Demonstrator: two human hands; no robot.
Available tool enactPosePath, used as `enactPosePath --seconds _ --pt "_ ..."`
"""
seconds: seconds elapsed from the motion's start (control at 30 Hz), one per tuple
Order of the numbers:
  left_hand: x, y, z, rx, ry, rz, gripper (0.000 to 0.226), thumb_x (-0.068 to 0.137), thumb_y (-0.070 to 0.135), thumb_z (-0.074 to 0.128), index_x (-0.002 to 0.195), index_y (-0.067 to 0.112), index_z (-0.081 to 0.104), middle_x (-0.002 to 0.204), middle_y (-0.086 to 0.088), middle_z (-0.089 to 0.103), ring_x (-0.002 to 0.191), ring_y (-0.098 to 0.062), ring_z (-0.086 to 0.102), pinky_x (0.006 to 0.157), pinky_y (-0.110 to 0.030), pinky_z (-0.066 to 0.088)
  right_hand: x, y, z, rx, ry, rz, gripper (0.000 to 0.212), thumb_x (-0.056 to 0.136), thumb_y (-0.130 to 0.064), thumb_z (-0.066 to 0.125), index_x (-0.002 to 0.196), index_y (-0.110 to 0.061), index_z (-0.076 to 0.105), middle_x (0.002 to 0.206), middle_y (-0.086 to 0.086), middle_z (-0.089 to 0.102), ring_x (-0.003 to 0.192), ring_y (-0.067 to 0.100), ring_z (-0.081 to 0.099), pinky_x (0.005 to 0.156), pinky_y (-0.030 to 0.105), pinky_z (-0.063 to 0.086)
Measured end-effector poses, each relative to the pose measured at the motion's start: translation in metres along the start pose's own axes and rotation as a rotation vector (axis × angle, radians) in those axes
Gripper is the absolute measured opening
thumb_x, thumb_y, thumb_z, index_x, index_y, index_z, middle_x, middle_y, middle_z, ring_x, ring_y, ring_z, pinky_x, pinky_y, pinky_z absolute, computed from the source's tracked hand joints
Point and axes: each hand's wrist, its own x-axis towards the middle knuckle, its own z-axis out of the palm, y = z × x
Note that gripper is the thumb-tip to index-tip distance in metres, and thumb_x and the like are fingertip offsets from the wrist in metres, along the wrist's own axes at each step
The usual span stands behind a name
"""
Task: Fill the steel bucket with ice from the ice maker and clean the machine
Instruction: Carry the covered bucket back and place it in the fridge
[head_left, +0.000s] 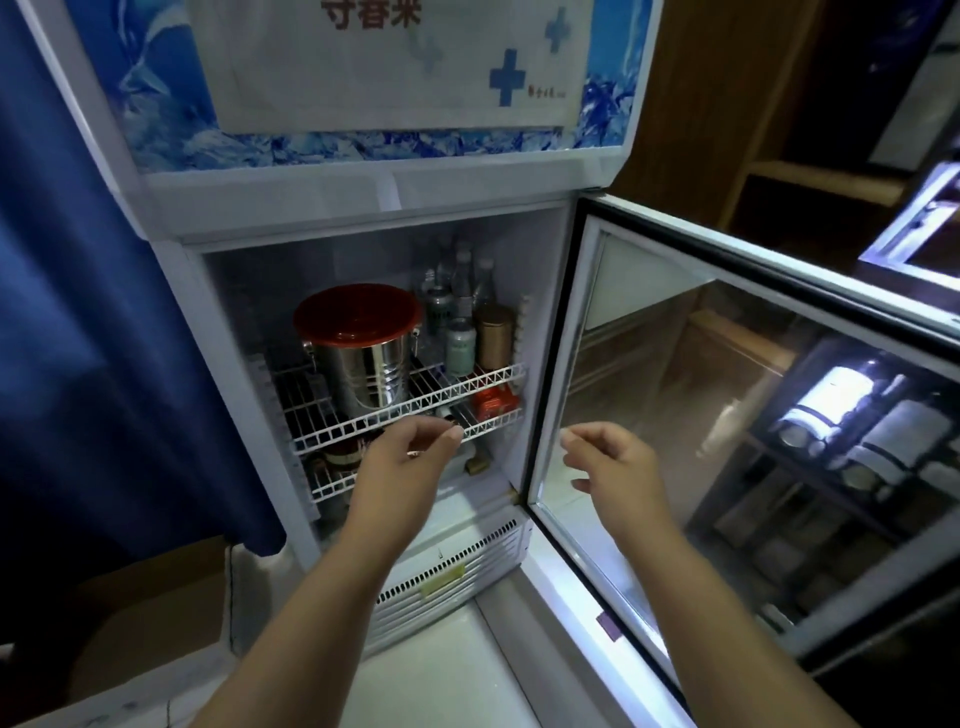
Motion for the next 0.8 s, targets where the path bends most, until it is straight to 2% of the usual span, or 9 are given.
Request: enactPosePath --seconds 0.07,0.17,0.3,0.43,0.53,0.8 --pt "-0.003 0.008 0.011 0.003 -0.026 0.022 0.006 0.09 0.029 0.061 0.091 0.026 0.066 0.086 0.011 0.066 0.082 -0.006 0.061 0.07 -0.024 0.046 -0.002 -0.004 -0.013 -0.005 0.025 -0.025 0.009 0.086 -0.016 0.067 0.078 -0.02 0.067 0.075 0.002 0.064 0.075 0.02 0.059 0.068 0.033 0.048" --pt "-0.005 0.021 0.032 0.011 -0.052 0.058 0.006 0.09 0.029 0.061 0.09 0.026 0.066 0.083 0.01 0.067 0.073 0.0 0.062 0.065 -0.02 0.044 -0.003 -0.009 -0.037 -0.016 0.043 -0.049 0.007 0.086 -0.016 0.067 0.08 -0.021 0.067 0.078 0.001 0.066 0.077 0.017 0.061 0.067 0.029 0.05" --pt "-0.008 0.04 0.066 -0.002 -0.083 0.093 0.007 0.089 0.032 0.062 0.092 0.028 0.067 0.088 0.008 0.068 0.081 -0.009 0.064 0.066 -0.023 0.047 -0.004 -0.022 -0.076 -0.007 0.067 -0.094 0.01 0.087 -0.015 0.066 0.08 -0.021 0.067 0.079 0.001 0.066 0.077 0.016 0.06 0.068 0.03 0.05" --pt "-0.018 0.063 0.111 -0.036 -0.101 0.132 0.009 0.089 0.031 0.062 0.093 0.026 0.067 0.09 0.008 0.069 0.085 -0.008 0.064 0.076 -0.029 0.052 -0.005 -0.038 -0.127 -0.056 0.089 -0.166 0.008 0.087 -0.017 0.065 0.081 -0.023 0.068 0.081 -0.002 0.068 0.081 0.016 0.063 0.074 0.032 0.052" --pt "-0.027 0.081 0.145 -0.056 -0.124 0.181 0.009 0.088 0.031 0.061 0.092 0.025 0.067 0.088 0.006 0.069 0.085 -0.009 0.065 0.078 -0.029 0.052 -0.007 -0.051 -0.164 -0.1 0.1 -0.216 0.007 0.087 -0.018 0.065 0.084 -0.023 0.068 0.083 -0.003 0.069 0.084 0.013 0.065 0.08 0.032 0.055" --pt "-0.056 0.13 0.238 0.001 -0.204 0.39 0.014 0.089 0.031 0.061 0.101 0.026 0.066 0.092 0.014 0.067 0.086 0.002 0.062 0.073 -0.012 0.049 -0.017 -0.076 -0.262 -0.096 0.172 -0.378 0.008 0.087 -0.016 0.066 0.083 -0.022 0.07 0.077 -0.003 0.07 0.077 0.012 0.066 0.072 0.027 0.052"
